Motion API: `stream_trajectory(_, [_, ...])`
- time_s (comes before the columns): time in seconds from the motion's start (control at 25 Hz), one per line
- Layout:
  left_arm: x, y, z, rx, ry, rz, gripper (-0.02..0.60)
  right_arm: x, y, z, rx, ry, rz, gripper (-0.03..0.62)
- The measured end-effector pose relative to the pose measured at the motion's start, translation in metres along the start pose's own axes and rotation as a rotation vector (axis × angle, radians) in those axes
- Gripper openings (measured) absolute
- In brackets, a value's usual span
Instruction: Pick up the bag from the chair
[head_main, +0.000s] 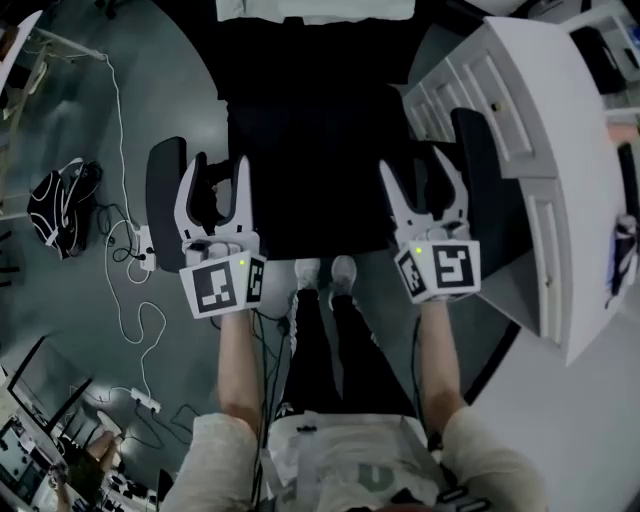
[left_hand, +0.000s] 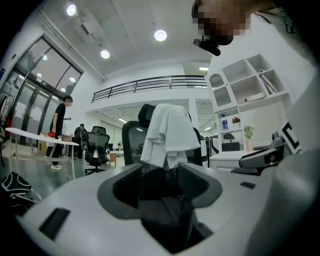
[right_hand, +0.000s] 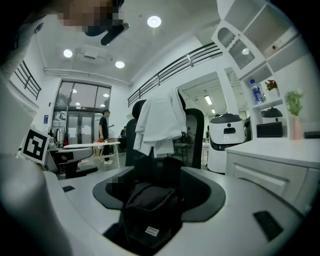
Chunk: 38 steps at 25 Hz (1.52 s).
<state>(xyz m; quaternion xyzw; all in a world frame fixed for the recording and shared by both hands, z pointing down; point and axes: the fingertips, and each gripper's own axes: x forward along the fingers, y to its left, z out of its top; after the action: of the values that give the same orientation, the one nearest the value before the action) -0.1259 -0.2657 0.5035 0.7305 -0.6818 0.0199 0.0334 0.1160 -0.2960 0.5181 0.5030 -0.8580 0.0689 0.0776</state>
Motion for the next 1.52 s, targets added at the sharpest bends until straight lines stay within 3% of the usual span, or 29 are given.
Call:
stream_trajectory(0.44, [-0.014,-0.003,-0.103,-0.031,0.125,0.013,0.216,0.003,0.002,-0.095,-0.022,0.106,-0.002,0.275])
stream_trajectory(0.72, [-0.012,0.005,-0.120,-0.108,0.126,0.041,0.216,0.002,-0.008,-0.105,-0.026,0.108,0.004,0.275])
stream_trajectory(0.96, [0.020,0.030,-0.131,-0.063,0.139,0.026,0.216,0.030,-0.032,-0.101,-0.052,0.100,-0.038,0.275])
stream_trajectory(1.08, [0.037,0.038,-0.142,-0.114,0.140,0.004,0.216,0.051,-0.045,-0.103,-0.074,0.105,-0.039,0.275])
stream_trajectory(1.36, [0.066,0.046,-0.173,-0.105,0.175,-0.014,0.216,0.090,-0.083,-0.141,-0.085,0.189,-0.065,0.275])
stream_trajectory(1.52, [0.074,0.059,-0.177,-0.104,0.145,0.003,0.216,0.111,-0.099,-0.169,-0.106,0.258,-0.064,0.275])
